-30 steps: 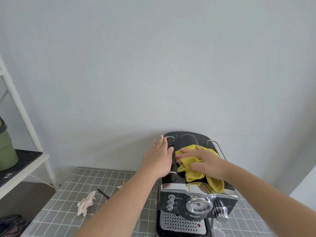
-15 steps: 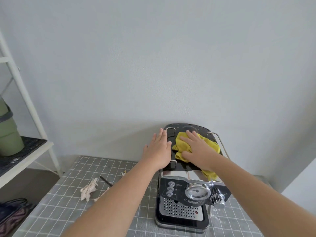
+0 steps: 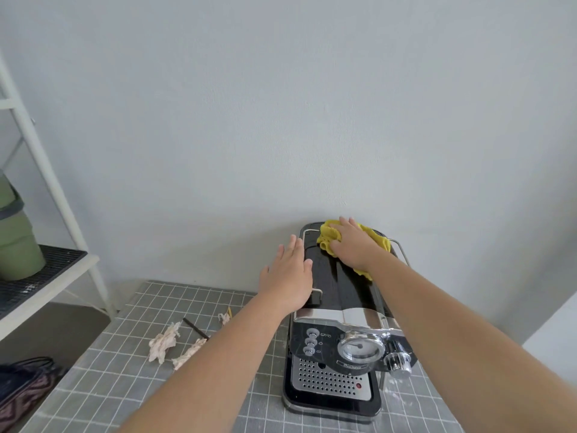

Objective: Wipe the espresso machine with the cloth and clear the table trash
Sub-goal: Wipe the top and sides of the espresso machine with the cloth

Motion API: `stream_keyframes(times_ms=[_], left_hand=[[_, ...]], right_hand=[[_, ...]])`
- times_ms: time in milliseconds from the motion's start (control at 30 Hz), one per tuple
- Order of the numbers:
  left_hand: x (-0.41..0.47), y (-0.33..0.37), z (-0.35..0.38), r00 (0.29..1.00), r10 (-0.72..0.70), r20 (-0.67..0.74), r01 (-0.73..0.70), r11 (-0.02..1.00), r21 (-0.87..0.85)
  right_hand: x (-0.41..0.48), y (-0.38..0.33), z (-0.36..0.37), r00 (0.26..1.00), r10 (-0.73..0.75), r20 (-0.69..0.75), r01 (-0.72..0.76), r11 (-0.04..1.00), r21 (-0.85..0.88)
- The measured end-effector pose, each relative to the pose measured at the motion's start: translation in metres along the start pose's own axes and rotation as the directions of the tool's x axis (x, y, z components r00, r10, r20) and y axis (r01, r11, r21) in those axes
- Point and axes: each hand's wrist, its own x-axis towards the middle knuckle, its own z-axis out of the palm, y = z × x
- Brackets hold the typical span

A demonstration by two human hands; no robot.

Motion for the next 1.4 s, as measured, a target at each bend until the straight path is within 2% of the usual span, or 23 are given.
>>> stream_keyframes(times_ms=[233,367,433,500,633,867,1033,1167,1333,1400], left_hand=[[-0.002,0.000,0.000,1.000,-0.009,0.003,0.009,1.000,-0.012],[0.000,0.002,-0.003,1.000,-0.015,0.022,0.015,0.999,-0.031],[0.000,0.002,-0.003,0.999,-0.012,0.030,0.014,0.999,-0.050],[-0.001,0.002,-0.003,0.999,-0.006,0.036,0.009,0.997,-0.077],[-0.006,0.001,0.000,1.000,0.015,0.019,-0.013,0.994,-0.104],[-0.016,-0.004,0.000,0.998,0.067,-0.011,-0.067,0.998,-0.006],[-0.019,-0.014,0.001,0.997,0.077,0.001,-0.077,0.996,0.052],[-0.017,-0.014,-0.004,0.995,0.094,0.014,-0.095,0.991,0.089],[-0.016,-0.017,-0.006,0.996,0.090,0.021,-0.090,0.996,0.004],[-0.015,-0.014,-0.005,0.995,0.099,0.022,-0.099,0.995,-0.004]], right_hand=[[0.000,0.003,0.006,0.999,-0.033,0.006,0.034,0.995,-0.099],[-0.053,-0.005,0.008,0.974,-0.227,0.023,0.228,0.972,-0.056],[-0.084,-0.004,0.007,0.936,-0.343,0.076,0.342,0.939,0.020],[-0.105,0.002,0.002,0.905,-0.399,0.147,0.385,0.916,0.114],[-0.102,0.010,-0.008,0.901,-0.398,0.172,0.361,0.909,0.208],[-0.033,-0.006,-0.001,0.953,-0.284,0.105,0.293,0.952,-0.087],[-0.017,-0.016,0.000,0.955,-0.276,0.110,0.292,0.939,-0.184],[-0.030,-0.016,0.000,0.929,-0.326,0.173,0.352,0.923,-0.156],[-0.061,-0.009,0.006,0.841,-0.487,0.235,0.494,0.869,0.030],[-0.063,-0.006,0.009,0.839,-0.500,0.215,0.499,0.864,0.066]])
